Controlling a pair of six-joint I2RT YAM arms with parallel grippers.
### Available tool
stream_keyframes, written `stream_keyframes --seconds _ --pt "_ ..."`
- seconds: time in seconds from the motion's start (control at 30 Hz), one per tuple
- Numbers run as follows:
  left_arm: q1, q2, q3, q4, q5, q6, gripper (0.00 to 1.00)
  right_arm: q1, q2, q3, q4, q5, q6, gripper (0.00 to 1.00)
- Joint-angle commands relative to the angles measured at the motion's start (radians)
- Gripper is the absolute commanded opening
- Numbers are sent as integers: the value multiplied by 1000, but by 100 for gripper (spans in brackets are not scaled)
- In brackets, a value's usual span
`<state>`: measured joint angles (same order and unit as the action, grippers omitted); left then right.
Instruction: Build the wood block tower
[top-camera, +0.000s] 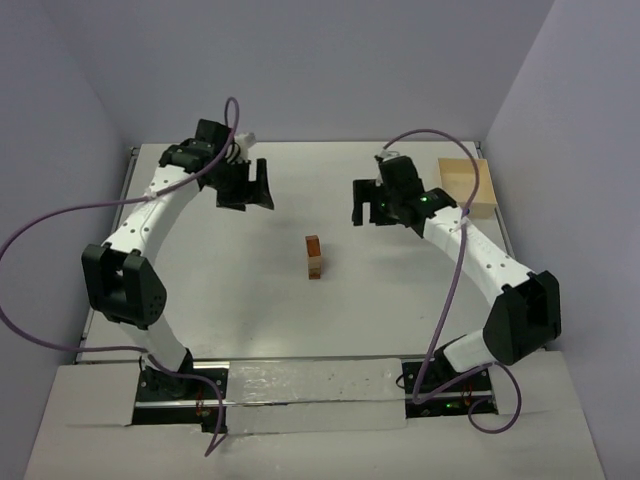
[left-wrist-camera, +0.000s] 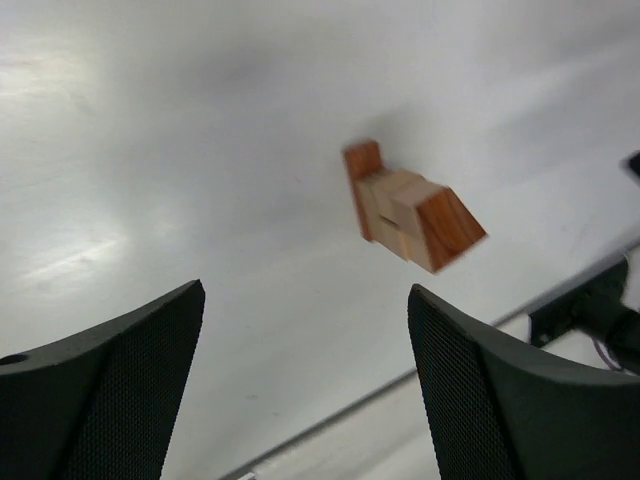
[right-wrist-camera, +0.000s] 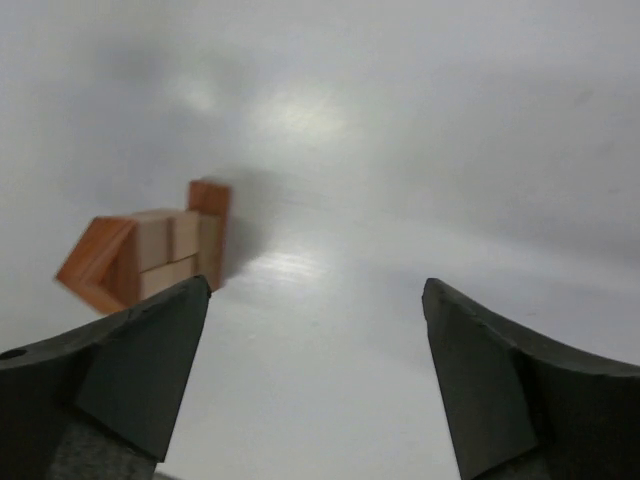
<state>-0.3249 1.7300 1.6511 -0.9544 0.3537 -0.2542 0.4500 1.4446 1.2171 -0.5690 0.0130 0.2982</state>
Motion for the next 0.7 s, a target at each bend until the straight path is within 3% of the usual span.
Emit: stream_keyframes --seconds 0.0,0.1,0.2,0.3,0.67 --pt "112 -50 17 38 -114 10 95 -133 -56 -8 32 51 -85 100" --pt "267 -42 -21 51 -33 -22 97 -207 -62 0 41 67 -118 100" --pt "312 -40 -44 51 -93 58 99 -250 -74 -9 58 90 -143 100" --pt "379 -54 -59 56 -68 110 99 -265 -83 -39 71 96 -157 100" --pt "394 -119 -167 112 -73 146 99 -275 -105 -110 100 80 -149 100"
